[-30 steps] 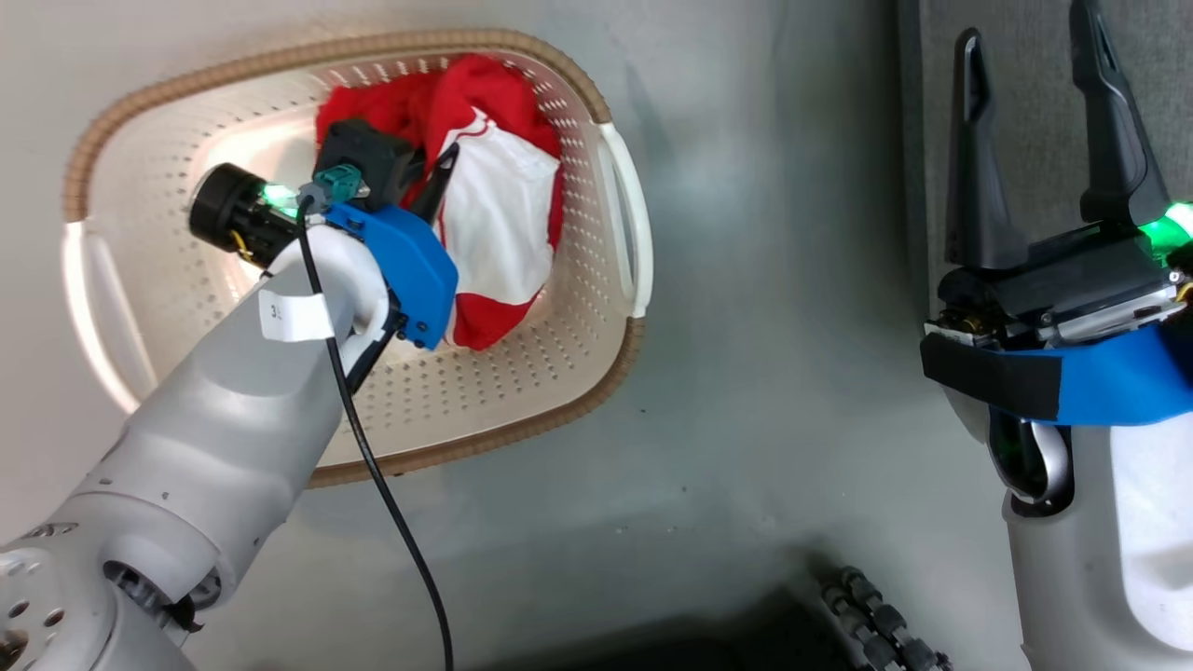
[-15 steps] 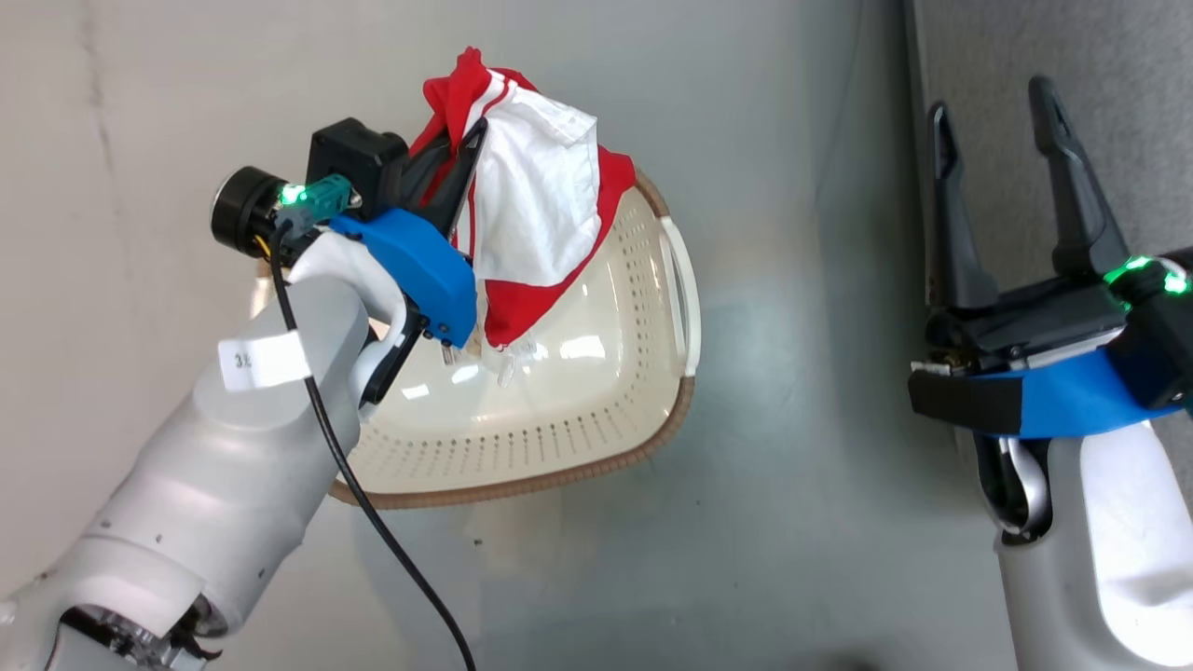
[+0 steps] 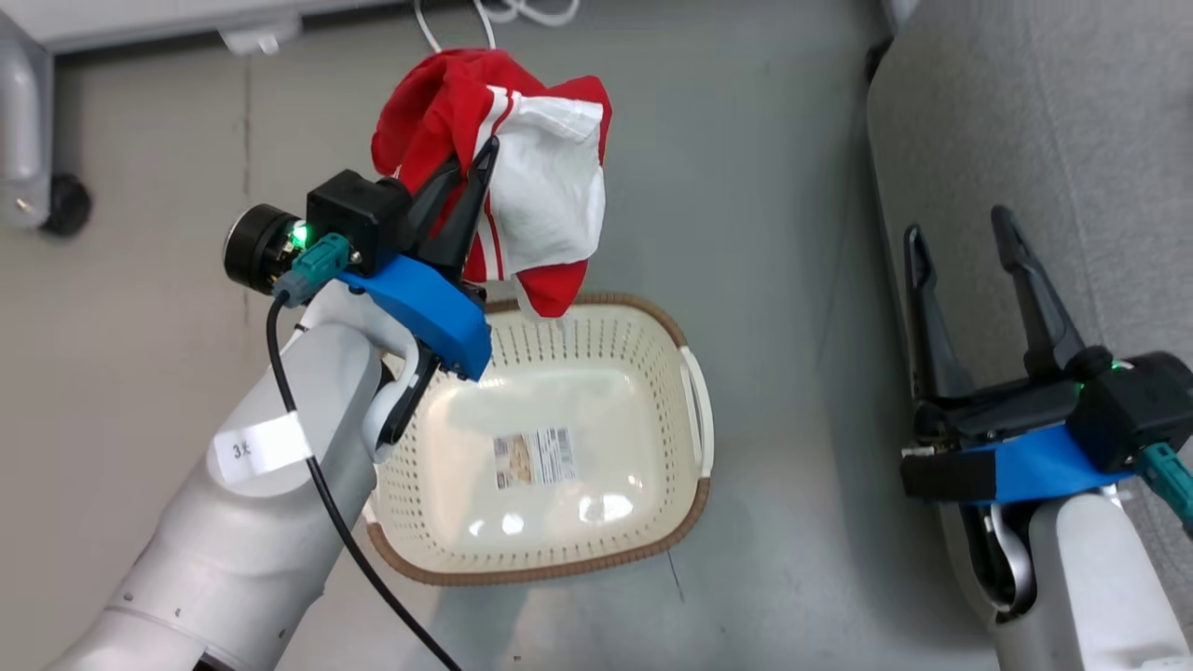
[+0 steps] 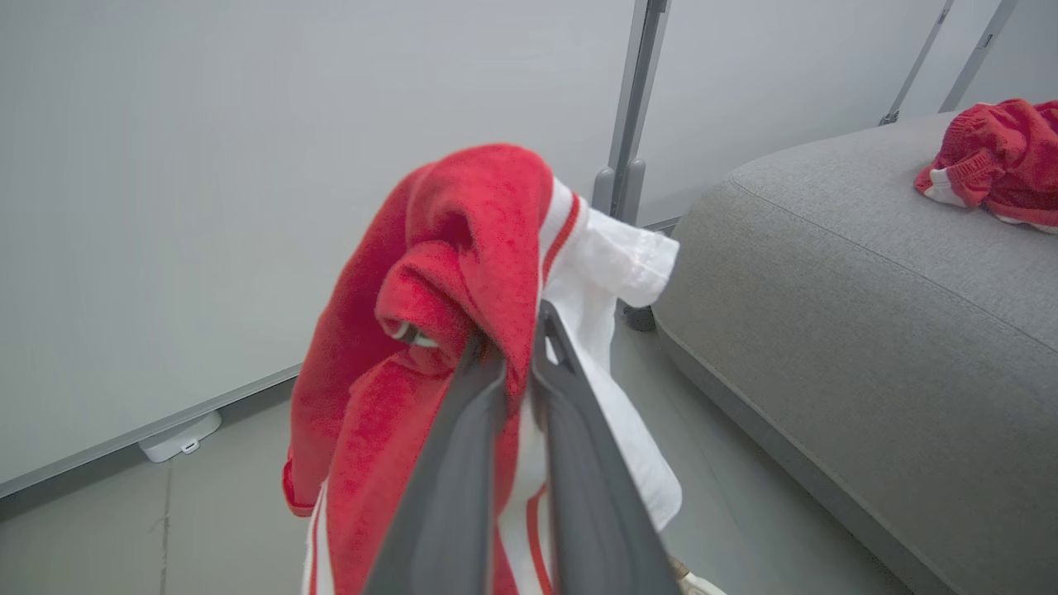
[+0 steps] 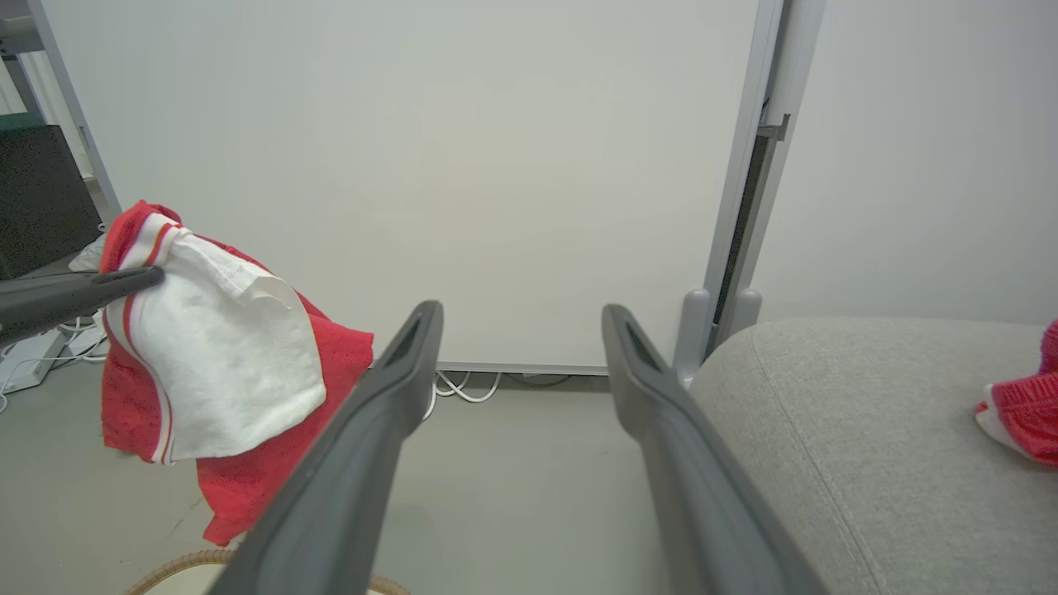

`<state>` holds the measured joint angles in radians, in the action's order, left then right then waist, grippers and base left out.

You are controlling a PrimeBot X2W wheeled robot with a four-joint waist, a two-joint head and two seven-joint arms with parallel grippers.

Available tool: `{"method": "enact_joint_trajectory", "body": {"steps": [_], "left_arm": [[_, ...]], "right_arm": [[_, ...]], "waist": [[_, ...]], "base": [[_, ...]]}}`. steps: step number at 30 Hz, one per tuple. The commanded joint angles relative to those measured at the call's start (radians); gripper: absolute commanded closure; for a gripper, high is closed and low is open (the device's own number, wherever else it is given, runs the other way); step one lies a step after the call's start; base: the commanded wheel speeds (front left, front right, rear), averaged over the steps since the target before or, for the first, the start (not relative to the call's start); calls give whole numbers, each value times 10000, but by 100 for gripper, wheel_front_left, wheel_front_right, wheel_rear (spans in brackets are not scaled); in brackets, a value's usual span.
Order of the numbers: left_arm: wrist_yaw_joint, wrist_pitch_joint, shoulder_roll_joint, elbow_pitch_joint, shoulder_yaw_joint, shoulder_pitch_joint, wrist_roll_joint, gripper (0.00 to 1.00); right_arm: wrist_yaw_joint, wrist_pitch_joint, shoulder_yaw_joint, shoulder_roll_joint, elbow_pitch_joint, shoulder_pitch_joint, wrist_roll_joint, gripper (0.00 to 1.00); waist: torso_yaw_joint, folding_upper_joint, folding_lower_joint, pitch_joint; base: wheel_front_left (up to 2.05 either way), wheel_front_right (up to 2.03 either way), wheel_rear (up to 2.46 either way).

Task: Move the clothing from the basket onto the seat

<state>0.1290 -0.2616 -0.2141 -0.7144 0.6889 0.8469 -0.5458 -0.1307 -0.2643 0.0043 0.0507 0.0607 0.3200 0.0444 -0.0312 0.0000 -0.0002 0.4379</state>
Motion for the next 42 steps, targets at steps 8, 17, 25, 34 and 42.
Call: {"method": "enact_joint_trajectory", "body": {"steps": [8,17,25,34,42], "left_arm": [[15,-49,145,783,-308,-609,583,100],[16,-48,235,1379,-247,-847,592,100],[17,-50,226,1809,-77,-925,598,100],[17,-50,247,1797,67,-894,701,100],[17,-49,405,1871,215,-653,746,100]], "right_arm": [[-1,-1,-68,-6,250,-763,166,0],[-1,-2,-367,-6,415,-1637,343,0],[-1,-1,-465,-6,434,-1968,485,0],[-1,-1,-250,-6,245,-1724,362,0],[-1,-1,1525,-6,-51,-714,138,0]], "waist": [[216,0,2,-1683],[499,0,2,-2751],[655,0,2,-3100],[731,0,2,-3133],[879,0,2,-3009]], "base": [[0,0,0],[0,0,0],[0,0,0],[0,0,0],[0,0,0]]}}
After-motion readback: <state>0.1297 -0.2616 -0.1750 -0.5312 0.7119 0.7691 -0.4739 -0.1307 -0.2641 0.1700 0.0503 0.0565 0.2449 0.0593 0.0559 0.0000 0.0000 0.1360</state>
